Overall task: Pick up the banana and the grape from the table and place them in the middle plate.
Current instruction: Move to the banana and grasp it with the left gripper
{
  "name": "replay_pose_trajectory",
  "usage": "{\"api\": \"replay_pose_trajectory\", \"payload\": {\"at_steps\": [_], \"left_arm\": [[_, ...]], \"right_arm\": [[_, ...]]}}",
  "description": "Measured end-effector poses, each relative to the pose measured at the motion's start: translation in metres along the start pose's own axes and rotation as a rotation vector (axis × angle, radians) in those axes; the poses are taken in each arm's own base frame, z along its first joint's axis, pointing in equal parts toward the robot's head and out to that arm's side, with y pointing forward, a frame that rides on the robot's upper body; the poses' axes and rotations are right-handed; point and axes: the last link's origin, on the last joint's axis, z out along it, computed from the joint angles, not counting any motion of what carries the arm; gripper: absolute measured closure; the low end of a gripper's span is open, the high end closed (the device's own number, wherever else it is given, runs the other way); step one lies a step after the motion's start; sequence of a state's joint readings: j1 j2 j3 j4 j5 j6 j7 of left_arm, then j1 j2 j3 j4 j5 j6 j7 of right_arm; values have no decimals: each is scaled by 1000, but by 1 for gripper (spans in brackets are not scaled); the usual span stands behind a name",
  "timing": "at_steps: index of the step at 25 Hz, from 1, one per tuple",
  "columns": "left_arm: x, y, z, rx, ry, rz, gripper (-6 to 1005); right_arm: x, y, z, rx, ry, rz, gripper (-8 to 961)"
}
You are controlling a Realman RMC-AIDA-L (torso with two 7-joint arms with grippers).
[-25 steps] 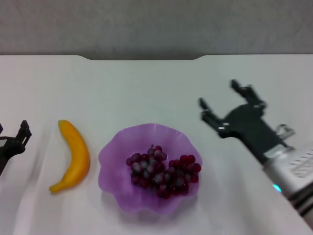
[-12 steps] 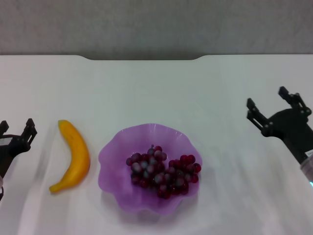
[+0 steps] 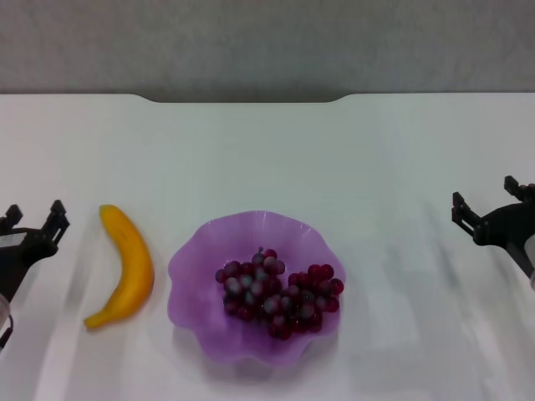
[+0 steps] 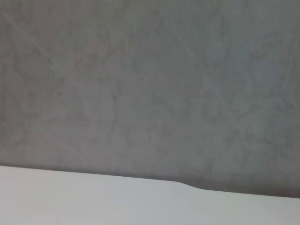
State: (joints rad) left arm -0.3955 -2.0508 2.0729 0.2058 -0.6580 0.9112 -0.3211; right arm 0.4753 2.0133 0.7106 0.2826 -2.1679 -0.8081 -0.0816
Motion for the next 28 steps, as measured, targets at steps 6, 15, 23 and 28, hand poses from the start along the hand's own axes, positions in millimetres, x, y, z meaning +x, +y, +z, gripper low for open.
{"api": "replay_pose_trajectory", "payload": {"at_steps": [6,15,23,28], "left_arm": [[7,10,1,-46,47,-40,283],[13,32,1,-128,80,-71,282],[19,50,1,-196,93,-93,165],[26,65,14,-216,-9,-101,114]], "right_arm": [[-1,7,1,-26,-1,-14,85],[-5,11,3,-38,-10,-11,85],[-2,12,2,-50,-2,-25,85],[0,12,0,-51,4,-28,85]]}}
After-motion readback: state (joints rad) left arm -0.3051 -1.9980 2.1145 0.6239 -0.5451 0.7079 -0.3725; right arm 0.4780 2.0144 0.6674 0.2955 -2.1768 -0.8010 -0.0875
